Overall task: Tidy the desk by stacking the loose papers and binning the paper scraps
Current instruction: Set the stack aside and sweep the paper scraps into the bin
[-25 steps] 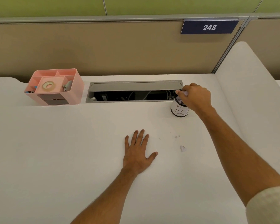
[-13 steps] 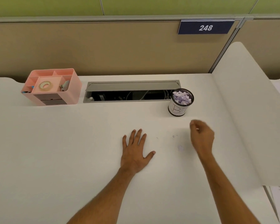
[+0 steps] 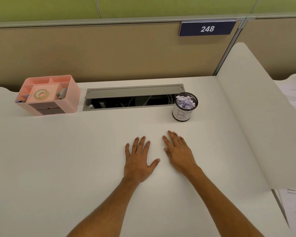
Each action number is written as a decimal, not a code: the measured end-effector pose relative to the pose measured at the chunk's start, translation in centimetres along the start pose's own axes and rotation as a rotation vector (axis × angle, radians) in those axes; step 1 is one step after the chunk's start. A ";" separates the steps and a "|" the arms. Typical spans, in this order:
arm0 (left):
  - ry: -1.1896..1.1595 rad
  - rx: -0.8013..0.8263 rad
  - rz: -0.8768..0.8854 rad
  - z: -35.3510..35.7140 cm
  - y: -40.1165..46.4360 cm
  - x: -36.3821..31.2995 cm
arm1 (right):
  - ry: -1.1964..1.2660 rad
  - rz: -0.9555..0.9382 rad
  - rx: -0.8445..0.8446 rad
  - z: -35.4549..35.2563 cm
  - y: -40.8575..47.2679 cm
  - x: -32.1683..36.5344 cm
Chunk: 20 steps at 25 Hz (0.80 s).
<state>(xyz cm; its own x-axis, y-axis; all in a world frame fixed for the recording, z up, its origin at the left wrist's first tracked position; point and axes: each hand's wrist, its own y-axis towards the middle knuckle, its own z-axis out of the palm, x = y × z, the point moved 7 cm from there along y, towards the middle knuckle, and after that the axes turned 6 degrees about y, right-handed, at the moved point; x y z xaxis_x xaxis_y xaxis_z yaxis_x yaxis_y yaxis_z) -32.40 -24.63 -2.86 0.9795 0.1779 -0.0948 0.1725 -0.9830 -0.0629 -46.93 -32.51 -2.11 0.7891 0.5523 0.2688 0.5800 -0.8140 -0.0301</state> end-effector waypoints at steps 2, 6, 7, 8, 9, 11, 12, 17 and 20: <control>0.004 -0.002 -0.002 0.0 0.0 0.1 | -0.031 -0.060 -0.077 -0.6 -0.7 0.1; 0.002 0.004 0.001 0.0 -0.1 0.1 | -0.105 -0.067 -0.170 -2.0 -4.1 -0.3; 0.001 0.009 0.003 0.0 -0.1 0.1 | -0.117 -0.048 -0.175 -2.1 -5.1 -0.3; 0.000 0.009 0.003 0.0 -0.1 0.1 | -0.129 -0.025 -0.176 -2.0 -6.0 -0.3; -0.001 0.004 0.003 0.0 0.0 0.1 | -0.131 -0.002 -0.166 -2.0 -6.7 -0.2; 0.005 0.002 0.004 0.0 0.0 0.1 | -0.114 0.033 -0.127 -1.9 -7.4 -0.1; 0.007 0.000 0.005 0.0 0.0 0.0 | -0.099 0.045 -0.107 -1.9 -7.5 -0.2; 0.010 0.010 0.001 0.1 0.0 0.1 | -0.084 0.086 -0.066 -2.8 -5.5 -0.5; 0.011 0.035 0.000 0.1 0.0 0.1 | -0.028 0.140 -0.131 -5.7 -2.0 -1.7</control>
<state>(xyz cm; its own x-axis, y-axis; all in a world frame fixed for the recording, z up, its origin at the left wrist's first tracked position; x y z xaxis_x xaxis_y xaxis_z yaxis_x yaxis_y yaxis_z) -32.37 -24.59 -2.93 0.9806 0.1775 -0.0835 0.1692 -0.9807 -0.0977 -50.62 -32.84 3.02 0.8665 0.4354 0.2440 0.4345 -0.8986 0.0608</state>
